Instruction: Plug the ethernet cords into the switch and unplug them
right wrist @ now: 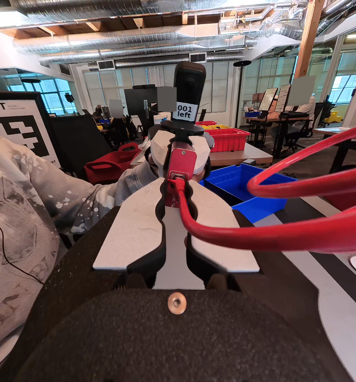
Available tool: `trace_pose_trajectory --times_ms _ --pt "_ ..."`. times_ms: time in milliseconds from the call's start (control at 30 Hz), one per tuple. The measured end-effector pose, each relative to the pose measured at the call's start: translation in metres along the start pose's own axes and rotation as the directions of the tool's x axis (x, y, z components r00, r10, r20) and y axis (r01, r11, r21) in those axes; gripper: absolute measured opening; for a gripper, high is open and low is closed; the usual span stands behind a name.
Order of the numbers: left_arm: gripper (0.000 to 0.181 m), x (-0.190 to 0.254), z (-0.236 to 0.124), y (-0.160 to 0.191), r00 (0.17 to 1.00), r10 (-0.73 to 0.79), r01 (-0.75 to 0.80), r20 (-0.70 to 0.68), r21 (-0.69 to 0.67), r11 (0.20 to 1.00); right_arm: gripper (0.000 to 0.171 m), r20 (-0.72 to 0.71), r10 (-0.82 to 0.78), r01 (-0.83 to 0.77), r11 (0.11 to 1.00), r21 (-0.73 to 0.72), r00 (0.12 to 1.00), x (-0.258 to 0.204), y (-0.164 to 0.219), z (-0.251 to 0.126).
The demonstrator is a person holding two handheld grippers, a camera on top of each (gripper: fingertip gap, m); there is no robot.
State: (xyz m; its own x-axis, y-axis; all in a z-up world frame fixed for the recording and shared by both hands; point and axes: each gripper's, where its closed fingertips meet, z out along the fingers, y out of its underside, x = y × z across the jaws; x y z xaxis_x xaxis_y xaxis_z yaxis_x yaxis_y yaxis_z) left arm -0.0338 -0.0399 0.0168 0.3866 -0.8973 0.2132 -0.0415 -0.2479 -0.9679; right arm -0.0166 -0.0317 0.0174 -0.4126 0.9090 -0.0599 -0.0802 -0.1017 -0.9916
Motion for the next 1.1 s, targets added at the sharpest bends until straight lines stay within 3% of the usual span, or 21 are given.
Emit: trace_pose_trajectory --times_ms 233,367,600,733,1100 --pt "0.028 0.001 0.0 -0.006 0.999 0.047 -0.047 0.02 0.034 0.998 0.014 0.001 -0.015 0.015 1.0 -0.025 1.0 -0.001 0.002 0.001" --pt "0.028 0.011 -0.006 -0.031 0.997 0.081 -0.08 0.0 0.205 0.976 0.013 0.009 -0.019 0.018 0.998 0.065 1.0 -0.008 -0.012 0.006" --pt "0.041 0.028 -0.001 -0.036 0.986 0.163 -0.153 -0.023 0.234 0.96 0.013 0.059 -0.003 -0.011 0.972 0.234 0.998 -0.019 -0.04 -0.003" --pt "0.038 0.029 0.017 -0.033 0.984 0.18 -0.177 0.005 0.217 0.96 0.013 0.05 -0.035 0.025 0.982 0.187 0.998 -0.023 -0.035 0.001" --pt "0.03 0.029 0.016 -0.037 0.948 0.288 -0.31 0.137 0.185 0.932 0.013 -0.084 -0.178 0.183 0.982 0.046 0.98 -0.021 -0.036 0.002"
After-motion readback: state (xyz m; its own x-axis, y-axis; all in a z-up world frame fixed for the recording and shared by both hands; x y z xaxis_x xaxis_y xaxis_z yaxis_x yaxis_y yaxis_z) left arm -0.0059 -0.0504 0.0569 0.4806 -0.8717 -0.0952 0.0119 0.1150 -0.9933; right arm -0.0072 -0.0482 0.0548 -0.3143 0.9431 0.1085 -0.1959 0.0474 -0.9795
